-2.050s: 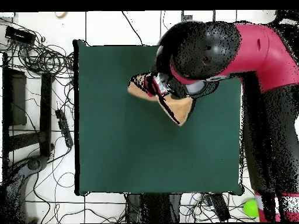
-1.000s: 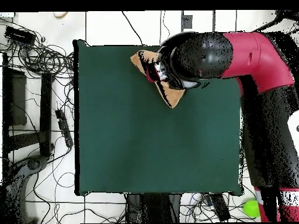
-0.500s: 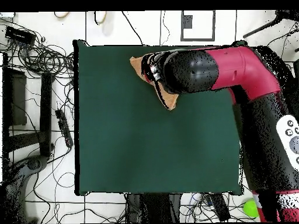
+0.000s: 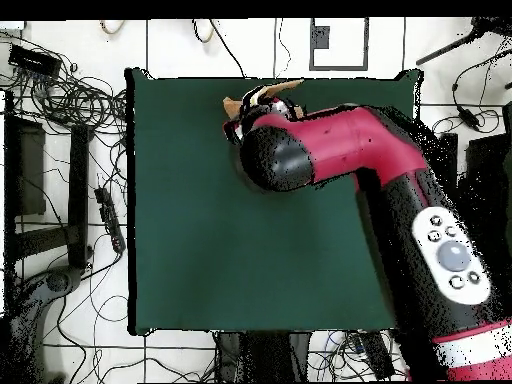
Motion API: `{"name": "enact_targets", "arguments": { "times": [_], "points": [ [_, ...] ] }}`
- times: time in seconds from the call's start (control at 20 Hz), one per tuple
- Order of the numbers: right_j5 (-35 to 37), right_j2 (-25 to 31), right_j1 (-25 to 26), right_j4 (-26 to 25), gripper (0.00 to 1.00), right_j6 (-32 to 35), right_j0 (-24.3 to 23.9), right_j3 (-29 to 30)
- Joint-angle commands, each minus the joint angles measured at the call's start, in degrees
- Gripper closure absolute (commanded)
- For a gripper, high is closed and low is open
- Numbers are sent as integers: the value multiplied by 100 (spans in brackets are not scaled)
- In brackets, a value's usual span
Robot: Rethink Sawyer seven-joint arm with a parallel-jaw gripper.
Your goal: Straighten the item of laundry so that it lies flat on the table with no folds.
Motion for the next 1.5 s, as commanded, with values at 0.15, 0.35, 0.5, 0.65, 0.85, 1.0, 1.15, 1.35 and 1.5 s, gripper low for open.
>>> {"name": "enact_targets", "arguments": {
  "times": [0.15, 0.35, 0.5, 0.65, 0.85, 1.0, 1.15, 1.35, 1.5],
  "points": [
    [-1833, -2780, -293, -1251, 100, 3548, 2267, 699],
    [-1453, -4557, 21, -2076, 100, 5043, 4013, 6],
    [-617, -5335, 357, -2546, 100, 5896, 4936, -411],
    [-156, -5827, 771, -2618, 100, 6662, 5457, -701],
    [-129, -6254, 1240, -2510, 100, 7686, 5802, -735],
    [-818, -6709, 1721, -2702, 100, 8982, 6070, -802],
    [-964, -6920, 1908, -2757, 100, 9338, 6198, -815],
    [-1367, -7040, 1877, -2611, 100, 9653, 6198, -703],
    [-1370, -6817, 1695, -2319, 100, 9191, 6007, -538]
  ]
}}
